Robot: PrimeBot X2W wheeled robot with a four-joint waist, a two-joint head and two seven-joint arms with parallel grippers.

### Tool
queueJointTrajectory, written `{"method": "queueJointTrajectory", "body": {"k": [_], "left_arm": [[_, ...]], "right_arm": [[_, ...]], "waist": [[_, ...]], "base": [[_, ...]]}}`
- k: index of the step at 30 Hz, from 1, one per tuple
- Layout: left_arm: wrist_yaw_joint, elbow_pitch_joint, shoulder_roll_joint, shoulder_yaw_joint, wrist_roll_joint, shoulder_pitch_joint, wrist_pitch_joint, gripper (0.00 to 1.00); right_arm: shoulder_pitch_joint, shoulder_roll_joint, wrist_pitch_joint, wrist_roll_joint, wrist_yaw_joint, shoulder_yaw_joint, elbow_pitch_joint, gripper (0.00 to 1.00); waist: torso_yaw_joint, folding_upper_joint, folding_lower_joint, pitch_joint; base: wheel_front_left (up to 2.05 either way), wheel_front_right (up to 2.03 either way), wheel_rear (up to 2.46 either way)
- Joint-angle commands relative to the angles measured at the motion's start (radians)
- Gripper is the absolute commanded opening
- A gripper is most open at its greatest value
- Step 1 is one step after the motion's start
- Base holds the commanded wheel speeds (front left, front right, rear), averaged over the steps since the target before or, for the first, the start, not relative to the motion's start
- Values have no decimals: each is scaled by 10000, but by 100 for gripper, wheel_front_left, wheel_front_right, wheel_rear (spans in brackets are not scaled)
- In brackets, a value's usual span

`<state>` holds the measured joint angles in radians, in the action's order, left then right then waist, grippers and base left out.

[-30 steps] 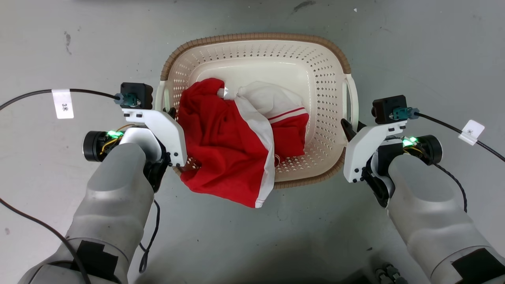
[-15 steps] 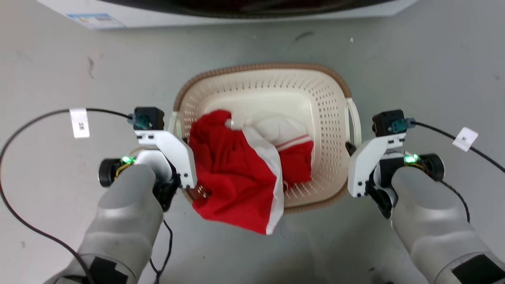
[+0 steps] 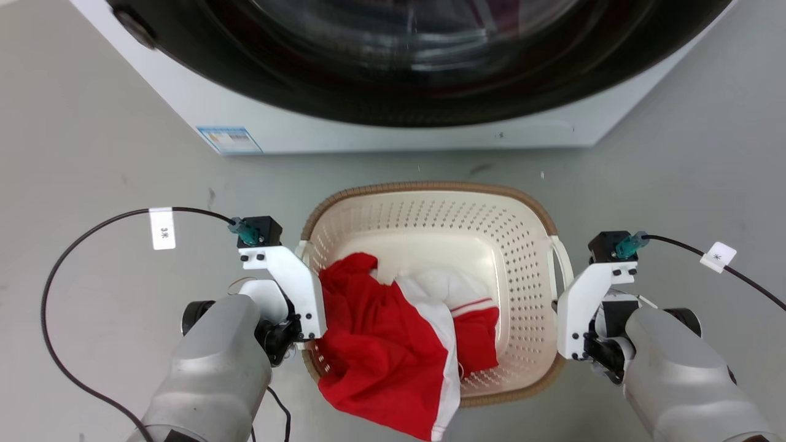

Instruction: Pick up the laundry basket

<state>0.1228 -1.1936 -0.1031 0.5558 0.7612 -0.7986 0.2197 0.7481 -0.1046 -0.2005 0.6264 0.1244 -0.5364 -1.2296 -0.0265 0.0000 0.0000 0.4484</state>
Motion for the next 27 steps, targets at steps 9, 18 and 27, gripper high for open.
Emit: {"method": "queueJointTrajectory", "body": {"k": [9,18,27], "left_arm": [[141,370,195,485,821,179,1291,0],[142,343,53,819,1273,379,1866,0],[142,315,69,1259,1701,999,2295,0]], "right_arm": [[-246,-19,-1687,762,115,-378,334,0],[-89,138,-3295,1342,115,-494,223,0],[-365,318,-4138,1606,118,-640,45,0]], "waist": [[271,0,0,-2042],[161,0,0,-2965],[164,0,0,-3643]], "base": [[0,0,0],[0,0,0],[0,0,0]]}}
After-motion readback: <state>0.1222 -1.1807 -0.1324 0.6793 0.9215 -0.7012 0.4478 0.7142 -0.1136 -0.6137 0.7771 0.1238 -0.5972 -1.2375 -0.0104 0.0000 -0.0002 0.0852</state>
